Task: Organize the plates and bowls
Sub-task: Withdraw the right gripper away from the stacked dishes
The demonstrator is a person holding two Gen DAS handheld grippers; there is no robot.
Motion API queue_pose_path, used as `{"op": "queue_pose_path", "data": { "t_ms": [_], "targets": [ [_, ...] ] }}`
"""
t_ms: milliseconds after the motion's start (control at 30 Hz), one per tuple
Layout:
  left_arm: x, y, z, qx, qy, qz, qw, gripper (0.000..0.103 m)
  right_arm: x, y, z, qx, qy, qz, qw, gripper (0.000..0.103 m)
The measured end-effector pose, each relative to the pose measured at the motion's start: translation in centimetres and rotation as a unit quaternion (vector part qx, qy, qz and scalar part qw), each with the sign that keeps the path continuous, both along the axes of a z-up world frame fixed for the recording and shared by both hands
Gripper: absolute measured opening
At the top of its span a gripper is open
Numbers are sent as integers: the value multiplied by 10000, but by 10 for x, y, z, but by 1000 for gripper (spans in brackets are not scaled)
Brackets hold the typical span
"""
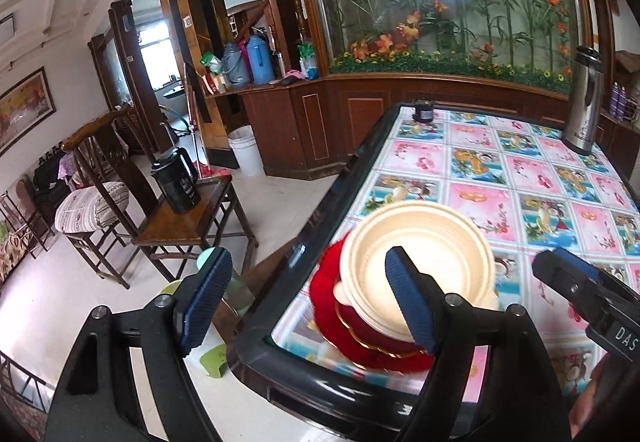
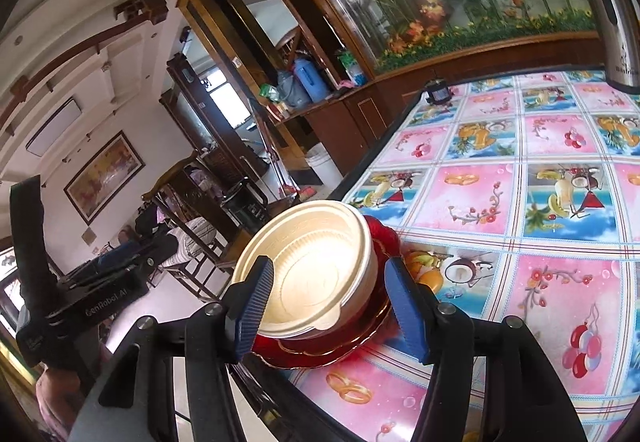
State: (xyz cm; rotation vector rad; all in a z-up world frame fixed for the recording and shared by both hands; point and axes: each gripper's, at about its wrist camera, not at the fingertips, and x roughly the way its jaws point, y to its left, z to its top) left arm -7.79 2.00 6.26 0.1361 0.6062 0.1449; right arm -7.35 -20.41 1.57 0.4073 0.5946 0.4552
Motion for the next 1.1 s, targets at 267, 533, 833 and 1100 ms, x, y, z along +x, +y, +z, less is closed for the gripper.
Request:
{"op": "queue_pose_path", "data": {
  "t_ms": [267,533,833,1100],
  "targets": [
    [-30,-17,-13,-195,174,-147,9995,80,-25,4,-1,-92,-128,-136,9998,67],
    [-65,-13,-18,-277,202,-10,9994,80,-59,14,-6,-233,-185,60,9995,67],
    [-99,-12,-7,-341,-1,-40,9994,80,-100,21,15,-351,-579,156,9976,67],
    [-116,-7,3,-419,-203,-124,9988,80,-123,32,26,-495,-815,210,9952,67]
  ]
}}
